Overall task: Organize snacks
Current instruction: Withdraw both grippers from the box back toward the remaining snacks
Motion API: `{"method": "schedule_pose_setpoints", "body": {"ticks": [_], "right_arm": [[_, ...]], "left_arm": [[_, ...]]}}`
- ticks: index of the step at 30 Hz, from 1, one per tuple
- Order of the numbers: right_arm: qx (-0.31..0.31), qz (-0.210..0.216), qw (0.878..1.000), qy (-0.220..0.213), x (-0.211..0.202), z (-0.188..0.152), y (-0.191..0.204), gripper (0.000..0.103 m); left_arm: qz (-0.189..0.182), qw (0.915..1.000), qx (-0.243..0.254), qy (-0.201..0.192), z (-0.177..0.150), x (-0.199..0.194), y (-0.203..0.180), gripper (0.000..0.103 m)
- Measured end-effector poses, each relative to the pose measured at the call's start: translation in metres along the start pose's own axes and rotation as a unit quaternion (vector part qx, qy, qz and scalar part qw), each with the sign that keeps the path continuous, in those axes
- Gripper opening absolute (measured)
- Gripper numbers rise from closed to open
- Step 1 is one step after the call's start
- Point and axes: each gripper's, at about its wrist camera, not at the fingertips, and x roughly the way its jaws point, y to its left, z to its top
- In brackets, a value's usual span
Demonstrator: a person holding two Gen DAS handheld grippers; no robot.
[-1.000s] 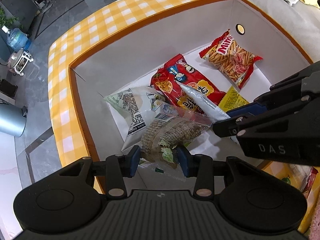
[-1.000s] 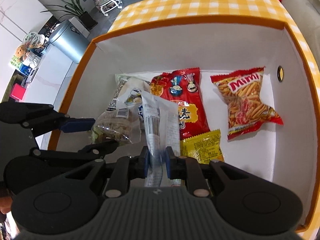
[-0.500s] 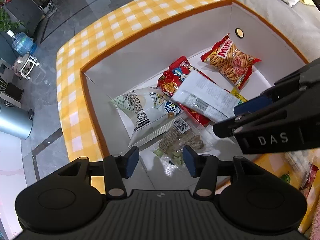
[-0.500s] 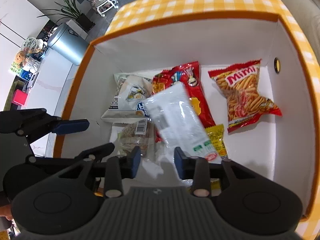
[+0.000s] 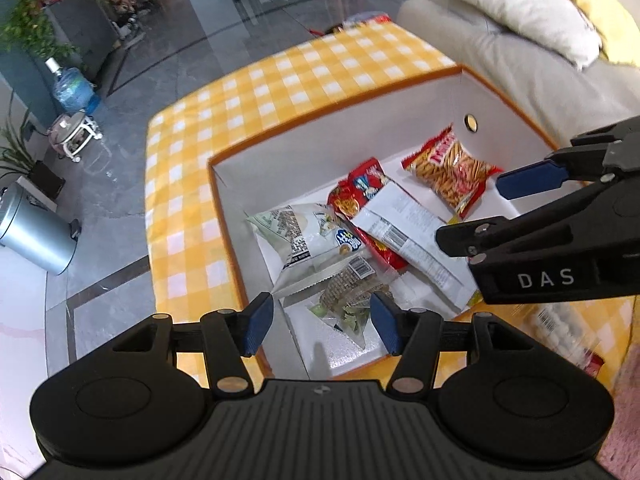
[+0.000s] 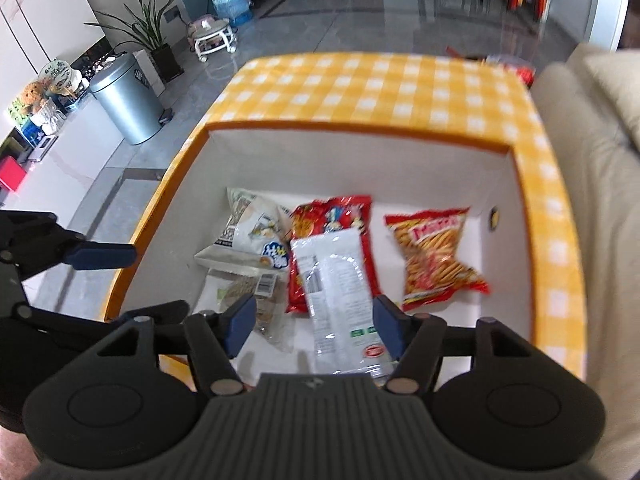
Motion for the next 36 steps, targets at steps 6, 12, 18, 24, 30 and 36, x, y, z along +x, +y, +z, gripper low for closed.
{"method": "schedule_pose_setpoints", "body": {"ticks": [6, 12, 18, 24, 30, 36], "right_arm": [[-0.017, -0.028, 0.999, -0.041, -0.031, -0.012, 0.007, 0.065], [-0.029, -0.036, 0.996, -0.073, -0.059, -0.031, 0.017, 0.068], [-0.036, -0.044, 0.994, -0.095, -0.082, -0.056, 0.024, 0.072], [-0.01, -0.04, 0.995, -0.095, -0.096, -0.085, 0.02, 0.072], [0.004, -0.046, 0.995, -0.083, -0.102, -0.118, 0.016, 0.072], [0.026, -0.042, 0.997, -0.062, -0.099, -0.155, 0.004, 0.073]], "left_arm": [[-0.001, 0.9987, -0.033, -0.038, -0.013, -0.03, 0.004, 0.067], [-0.003, 0.9965, -0.05, -0.068, -0.031, -0.054, 0.0, 0.068], [-0.012, 0.9939, -0.073, -0.081, -0.051, -0.068, -0.005, 0.069], [-0.027, 0.9925, -0.093, -0.074, -0.076, -0.072, -0.014, 0.069], [-0.061, 0.99, -0.115, -0.054, -0.098, -0.069, -0.024, 0.069], [-0.092, 0.9883, -0.113, -0.045, -0.115, -0.066, -0.039, 0.069]]}}
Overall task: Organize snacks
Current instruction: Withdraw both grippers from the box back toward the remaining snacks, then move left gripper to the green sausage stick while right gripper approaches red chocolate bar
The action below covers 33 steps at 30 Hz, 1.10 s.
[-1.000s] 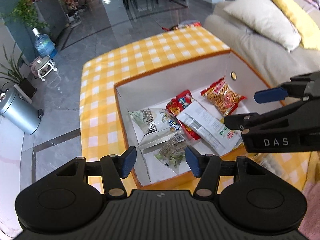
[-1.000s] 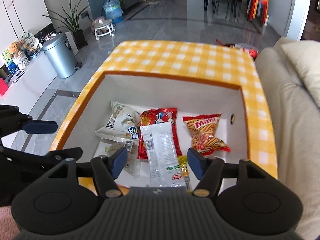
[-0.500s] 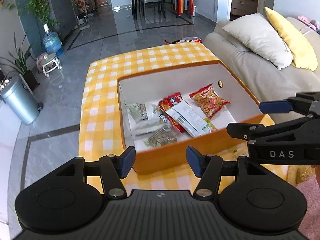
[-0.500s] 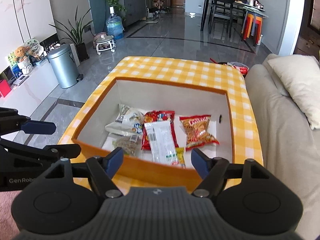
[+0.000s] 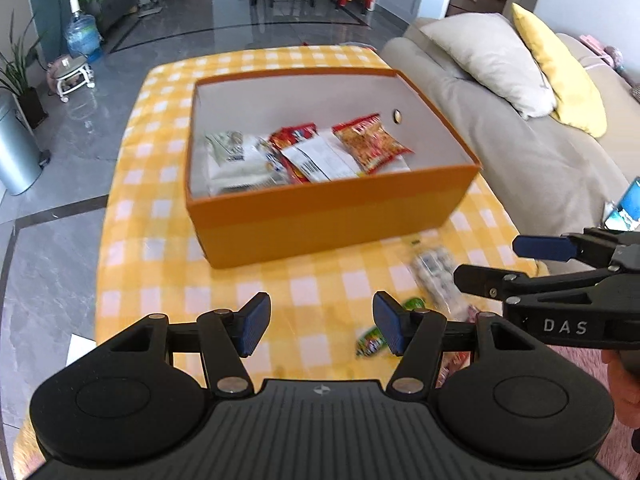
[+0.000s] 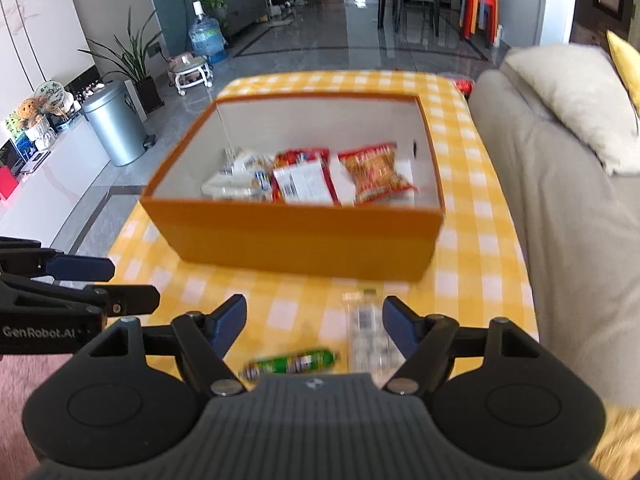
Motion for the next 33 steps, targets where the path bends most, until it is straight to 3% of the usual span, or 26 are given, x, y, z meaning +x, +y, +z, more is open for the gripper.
{"method": "schedule_pose_setpoints", "body": {"ticks": [12, 18, 24, 28, 33], "right_arm": [[0.041, -0.021, 0.998, 0.048, -0.004, -0.048, -0.025, 0.073], [0.095, -0.02, 0.992, 0.082, 0.004, -0.073, -0.05, 0.072], [0.125, -0.011, 0.986, 0.11, 0.019, -0.078, -0.057, 0.06], [0.125, -0.006, 0.985, 0.115, 0.027, -0.077, -0.054, 0.056], [0.155, 0.002, 0.979, 0.129, 0.039, -0.079, -0.063, 0.048]], "left_arm": [[-0.039, 0.9981, 0.039, 0.026, -0.029, 0.005, -0.024, 0.069], [-0.059, 0.9962, 0.052, 0.038, -0.039, 0.015, -0.033, 0.069], [-0.067, 0.9945, 0.065, 0.047, -0.036, 0.03, -0.044, 0.069], [-0.102, 0.9924, 0.055, 0.042, -0.034, 0.038, -0.052, 0.067], [-0.086, 0.9905, 0.099, 0.04, -0.036, 0.053, -0.067, 0.067]]}}
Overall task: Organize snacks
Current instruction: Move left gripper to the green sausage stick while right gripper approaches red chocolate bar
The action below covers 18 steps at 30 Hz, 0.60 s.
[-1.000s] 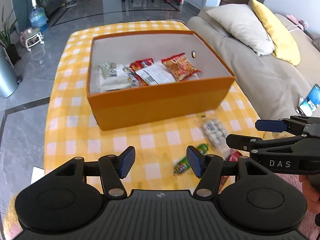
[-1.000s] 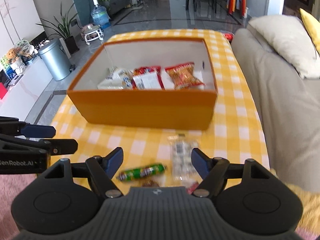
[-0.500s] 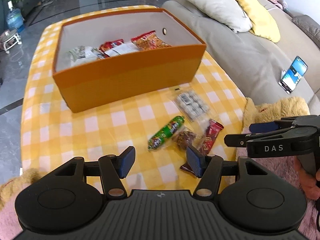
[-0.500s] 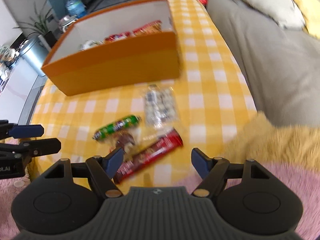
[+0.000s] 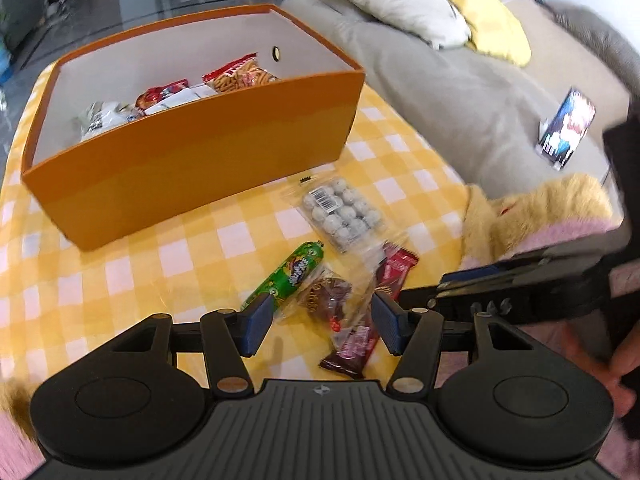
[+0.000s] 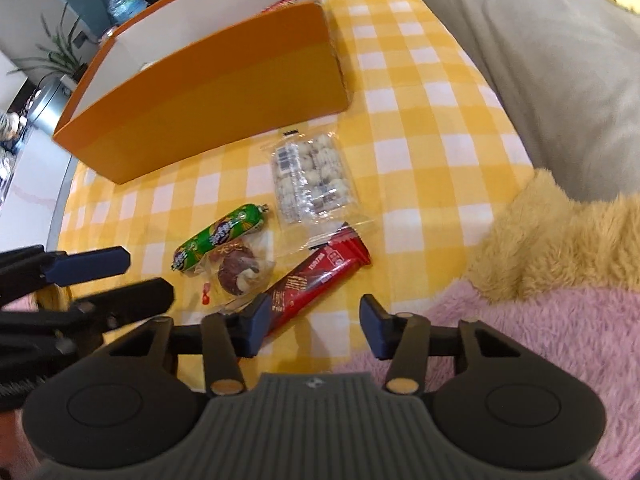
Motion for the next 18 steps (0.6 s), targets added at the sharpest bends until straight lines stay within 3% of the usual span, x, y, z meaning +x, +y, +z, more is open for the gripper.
{"method": "schedule_pose_setpoints", "body": {"ticks": [11, 18], "right_arm": [[0.072, 0.003, 0.997, 0.007, 0.025, 0.012, -0.009, 0.048], [0.056, -0.007, 0.998, 0.014, 0.038, 0.014, 0.001, 0.048]], "left_arm": [[0.042, 0.9972, 0.058, 0.021, 0.008, 0.019, 0.017, 0.059], [0.045, 0.9948, 0.071, 0.058, 0.007, 0.044, 0.027, 0.059]]}}
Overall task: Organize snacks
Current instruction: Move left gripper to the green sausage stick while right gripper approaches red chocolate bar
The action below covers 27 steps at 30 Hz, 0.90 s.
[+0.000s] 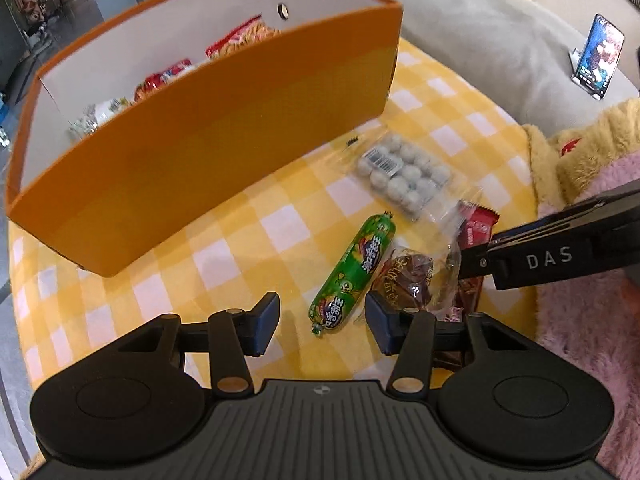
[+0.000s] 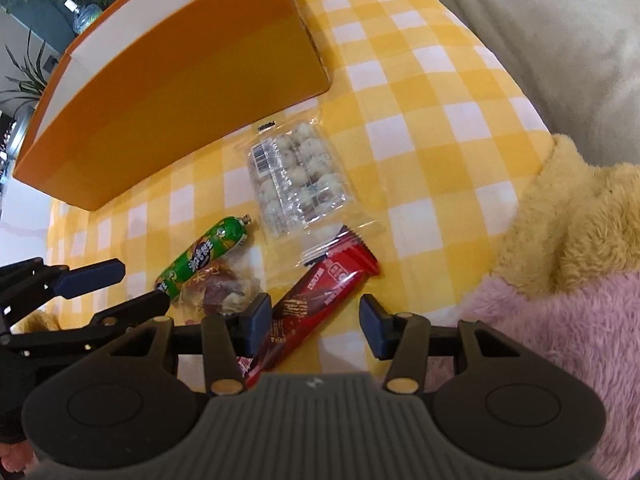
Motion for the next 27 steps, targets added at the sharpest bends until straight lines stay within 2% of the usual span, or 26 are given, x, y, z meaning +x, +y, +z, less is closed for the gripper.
{"method": "schedule_pose_setpoints", "body": {"ticks": [6, 12, 15, 17, 23, 25, 27], "right_arm": [[-0.028, -0.01, 0.999, -0.014, 0.004, 0.003, 0.01, 0.048], [-0.071, -0.028, 0.997, -0.026, 0.006, 0.001, 0.021, 0.041], [-0.087, -0.036, 0.995, -0.032, 0.006, 0.001, 0.024, 0.035], [-0.091, -0.036, 0.995, -0.032, 0.005, 0.0, 0.023, 0.032], [-0.14, -0.044, 0.989, -0.034, 0.003, 0.002, 0.029, 0.028], [-0.17, -0.022, 0.985, -0.031, 0.002, 0.0, 0.035, 0.028], [-0.191, 0.0, 0.981, -0.03, 0.001, 0.0, 0.04, 0.022]], "left_arm": [[-0.009, 0.9999, -0.008, 0.001, 0.002, 0.012, 0.008, 0.055], [-0.019, 0.9998, 0.004, 0.005, 0.003, 0.024, 0.0, 0.049], [-0.006, 0.9999, 0.013, -0.003, 0.003, 0.025, -0.005, 0.036], [-0.008, 1.0, 0.005, 0.0, 0.003, 0.024, -0.003, 0.035], [0.0, 0.9969, -0.072, 0.031, -0.003, 0.019, 0.013, 0.033], [0.009, 0.9914, -0.119, 0.053, -0.006, 0.017, 0.022, 0.033], [0.006, 0.9828, -0.17, 0.072, -0.011, 0.015, 0.031, 0.033]]}}
